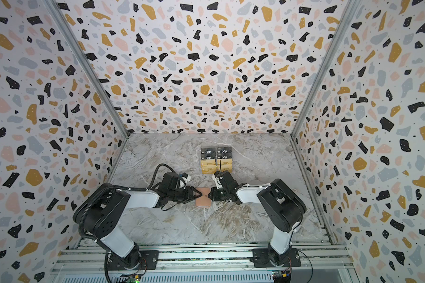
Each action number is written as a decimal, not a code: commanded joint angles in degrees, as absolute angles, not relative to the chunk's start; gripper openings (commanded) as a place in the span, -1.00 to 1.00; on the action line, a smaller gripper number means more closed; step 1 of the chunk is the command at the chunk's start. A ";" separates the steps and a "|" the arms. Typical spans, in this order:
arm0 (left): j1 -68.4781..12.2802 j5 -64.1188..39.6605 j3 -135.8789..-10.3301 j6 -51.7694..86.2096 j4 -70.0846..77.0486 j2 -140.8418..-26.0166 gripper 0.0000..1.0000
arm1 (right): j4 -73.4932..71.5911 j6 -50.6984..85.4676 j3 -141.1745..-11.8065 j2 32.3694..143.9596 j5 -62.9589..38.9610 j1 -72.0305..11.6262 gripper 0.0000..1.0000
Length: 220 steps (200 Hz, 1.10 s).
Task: Insert credit cards into a card holder
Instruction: Pick up the card holder from the center of the table.
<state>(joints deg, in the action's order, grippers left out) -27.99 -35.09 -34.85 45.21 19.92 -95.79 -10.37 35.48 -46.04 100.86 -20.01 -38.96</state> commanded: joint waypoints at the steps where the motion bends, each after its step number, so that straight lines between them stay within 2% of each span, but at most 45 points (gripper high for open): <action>1: -28.48 -36.60 -34.45 47.14 23.83 -94.70 -0.10 | -4.34 35.35 -43.41 104.36 -14.22 -38.11 -0.63; 42: -28.65 -38.21 -34.70 47.74 25.57 -95.42 -0.27 | -5.83 35.68 -43.25 104.15 -15.24 -38.20 -0.63; 89: -28.75 -38.72 -35.46 47.29 26.05 -98.06 -0.26 | -7.06 35.55 -43.01 102.47 -15.04 -38.50 -0.63; 111: -28.83 -39.06 -35.84 47.25 26.28 -99.07 -0.33 | -6.35 35.11 -43.69 102.90 -14.76 -38.88 -0.63; 176: -28.83 -39.31 -37.34 47.47 24.61 -98.77 -0.92 | -6.99 35.79 -43.56 101.34 -15.40 -38.94 -0.62; 220: -28.92 -33.10 -41.40 45.96 13.89 -92.13 -1.00 | 1.51 32.79 -50.11 93.53 -14.36 -38.94 -0.55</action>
<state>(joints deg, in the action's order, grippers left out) -28.62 -37.15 -37.82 47.27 18.94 -97.34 -8.56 35.46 -46.28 99.13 -18.70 -39.05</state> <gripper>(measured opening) 0.120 0.211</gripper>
